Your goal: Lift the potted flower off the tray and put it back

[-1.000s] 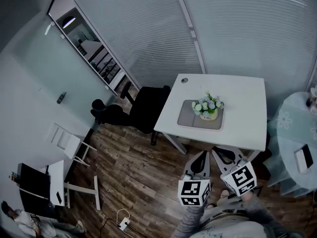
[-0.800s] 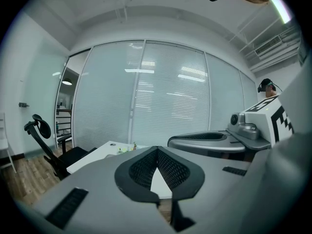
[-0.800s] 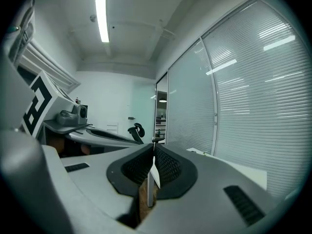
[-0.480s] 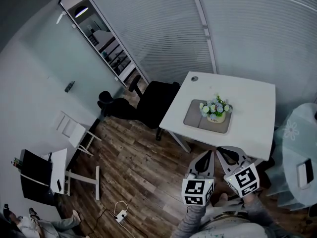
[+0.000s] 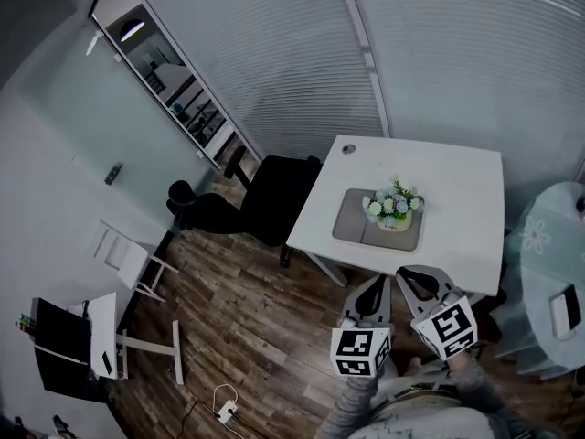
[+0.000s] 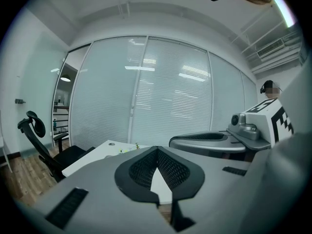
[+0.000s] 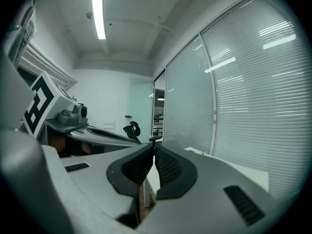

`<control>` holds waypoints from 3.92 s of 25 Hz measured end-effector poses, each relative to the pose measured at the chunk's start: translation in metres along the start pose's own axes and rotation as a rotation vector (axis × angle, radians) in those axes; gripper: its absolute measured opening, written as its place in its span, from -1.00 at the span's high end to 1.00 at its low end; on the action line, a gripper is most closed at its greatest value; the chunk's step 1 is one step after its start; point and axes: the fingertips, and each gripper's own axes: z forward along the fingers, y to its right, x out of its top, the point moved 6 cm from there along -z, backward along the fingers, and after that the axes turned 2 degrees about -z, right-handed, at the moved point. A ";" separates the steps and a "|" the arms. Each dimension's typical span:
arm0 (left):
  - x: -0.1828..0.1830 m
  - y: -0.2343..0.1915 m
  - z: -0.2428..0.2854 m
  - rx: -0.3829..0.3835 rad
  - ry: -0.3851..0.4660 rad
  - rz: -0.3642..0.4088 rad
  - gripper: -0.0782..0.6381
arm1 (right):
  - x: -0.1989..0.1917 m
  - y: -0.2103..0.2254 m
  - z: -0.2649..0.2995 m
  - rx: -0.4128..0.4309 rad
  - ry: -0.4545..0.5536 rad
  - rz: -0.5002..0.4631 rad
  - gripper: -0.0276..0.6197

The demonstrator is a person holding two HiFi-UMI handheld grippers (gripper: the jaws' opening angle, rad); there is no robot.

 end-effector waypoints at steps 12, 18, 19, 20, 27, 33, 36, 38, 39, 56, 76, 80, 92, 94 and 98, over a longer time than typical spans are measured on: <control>0.014 -0.064 0.032 -0.096 -0.010 0.009 0.75 | 0.008 0.001 0.067 -0.079 -0.039 0.007 0.84; 0.019 -0.097 0.047 -0.145 -0.020 0.015 0.75 | 0.009 -0.001 0.099 -0.120 -0.049 0.004 0.84; 0.019 -0.102 0.049 -0.153 -0.022 0.017 0.75 | 0.008 -0.001 0.104 -0.129 -0.055 0.003 0.84; 0.019 -0.107 0.051 -0.161 -0.023 0.018 0.75 | 0.007 0.000 0.108 -0.138 -0.060 0.002 0.84; 0.018 -0.130 0.060 -0.222 -0.045 0.031 0.75 | 0.003 -0.003 0.128 -0.198 -0.082 0.027 0.84; 0.016 -0.141 0.069 -0.242 -0.043 0.017 0.75 | 0.002 0.001 0.135 -0.240 -0.061 0.036 0.84; 0.016 -0.142 0.075 -0.243 -0.045 0.008 0.75 | -0.001 0.006 0.139 -0.240 -0.081 0.050 0.84; 0.015 -0.144 0.080 -0.238 -0.055 0.007 0.75 | -0.004 0.009 0.144 -0.226 -0.087 0.053 0.84; 0.015 -0.145 0.083 -0.234 -0.058 0.008 0.75 | -0.005 0.012 0.146 -0.219 -0.089 0.056 0.84; 0.040 -0.129 0.174 -0.203 -0.071 0.076 0.75 | -0.007 0.127 0.153 -0.174 -0.068 0.074 0.84; 0.057 -0.112 0.237 -0.276 -0.083 0.117 0.75 | -0.027 0.195 0.116 -0.308 -0.077 0.125 0.84; 0.059 -0.118 0.254 -0.358 -0.094 0.131 0.75 | -0.033 0.195 0.122 -0.364 -0.105 0.141 0.84; 0.060 -0.148 0.291 -0.532 -0.140 0.139 0.75 | -0.034 0.197 0.155 -0.566 -0.166 0.185 0.84; 0.058 -0.158 0.293 -0.544 -0.149 0.130 0.75 | -0.033 0.195 0.161 -0.588 -0.170 0.181 0.84; 0.058 -0.172 0.299 -0.565 -0.158 0.114 0.75 | -0.025 0.192 0.176 -0.609 -0.164 0.194 0.84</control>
